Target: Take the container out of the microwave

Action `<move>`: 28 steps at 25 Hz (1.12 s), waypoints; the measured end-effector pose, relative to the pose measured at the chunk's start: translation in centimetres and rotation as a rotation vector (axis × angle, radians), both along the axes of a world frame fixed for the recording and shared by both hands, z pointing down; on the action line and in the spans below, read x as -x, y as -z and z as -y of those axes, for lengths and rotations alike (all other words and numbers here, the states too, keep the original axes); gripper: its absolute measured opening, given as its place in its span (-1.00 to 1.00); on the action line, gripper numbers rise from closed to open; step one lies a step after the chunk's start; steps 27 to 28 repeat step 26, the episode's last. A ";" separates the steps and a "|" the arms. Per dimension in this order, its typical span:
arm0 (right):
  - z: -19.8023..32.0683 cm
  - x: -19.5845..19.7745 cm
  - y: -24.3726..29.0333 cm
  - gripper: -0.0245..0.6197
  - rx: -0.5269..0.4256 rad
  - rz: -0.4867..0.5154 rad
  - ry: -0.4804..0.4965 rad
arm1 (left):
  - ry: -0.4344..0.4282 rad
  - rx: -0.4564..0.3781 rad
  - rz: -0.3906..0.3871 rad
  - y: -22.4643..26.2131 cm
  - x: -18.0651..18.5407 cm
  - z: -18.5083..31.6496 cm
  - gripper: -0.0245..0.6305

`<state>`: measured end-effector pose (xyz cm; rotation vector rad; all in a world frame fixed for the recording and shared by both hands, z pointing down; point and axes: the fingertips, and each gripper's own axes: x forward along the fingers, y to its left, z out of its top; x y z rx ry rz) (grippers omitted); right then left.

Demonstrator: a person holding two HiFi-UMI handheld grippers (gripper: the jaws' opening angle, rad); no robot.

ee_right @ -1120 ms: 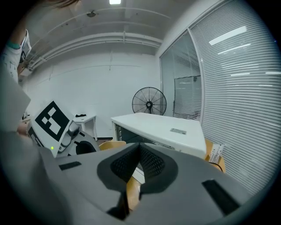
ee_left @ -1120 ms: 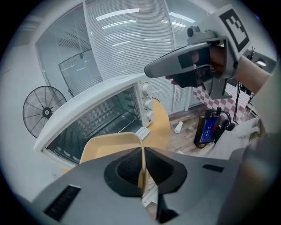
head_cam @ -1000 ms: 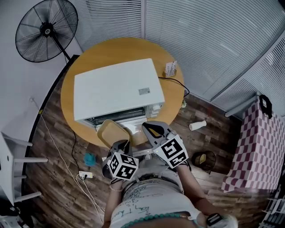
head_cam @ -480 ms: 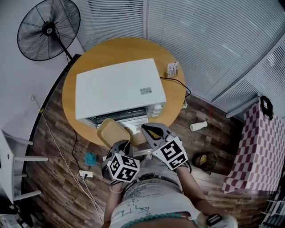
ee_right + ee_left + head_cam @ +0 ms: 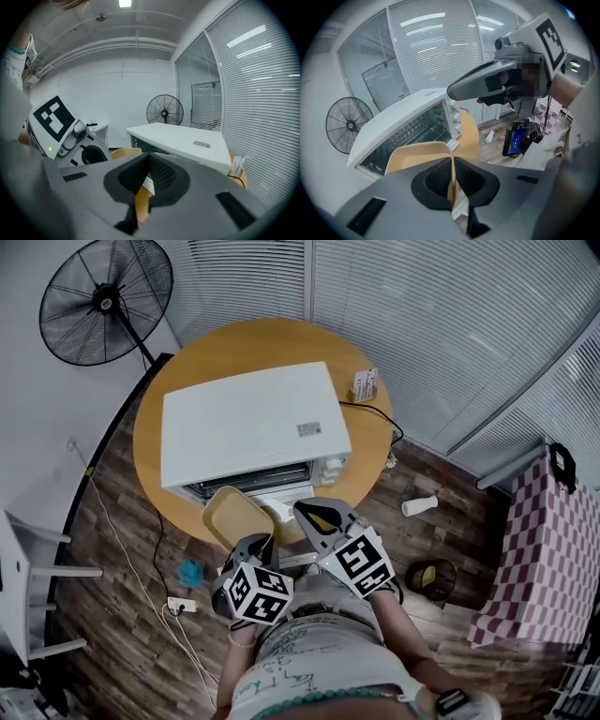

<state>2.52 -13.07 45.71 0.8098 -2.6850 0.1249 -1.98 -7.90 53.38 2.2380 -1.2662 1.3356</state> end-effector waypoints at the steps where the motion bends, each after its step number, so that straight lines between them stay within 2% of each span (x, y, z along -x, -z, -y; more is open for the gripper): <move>1: 0.0 0.1 0.0 -0.94 0.000 -0.001 0.003 | 0.000 -0.001 0.000 0.0 0.0 0.0 -0.84; 28: -0.4 0.9 -0.5 -0.94 0.000 -0.058 0.051 | 0.022 -0.011 -0.006 0.0 0.9 0.1 -0.84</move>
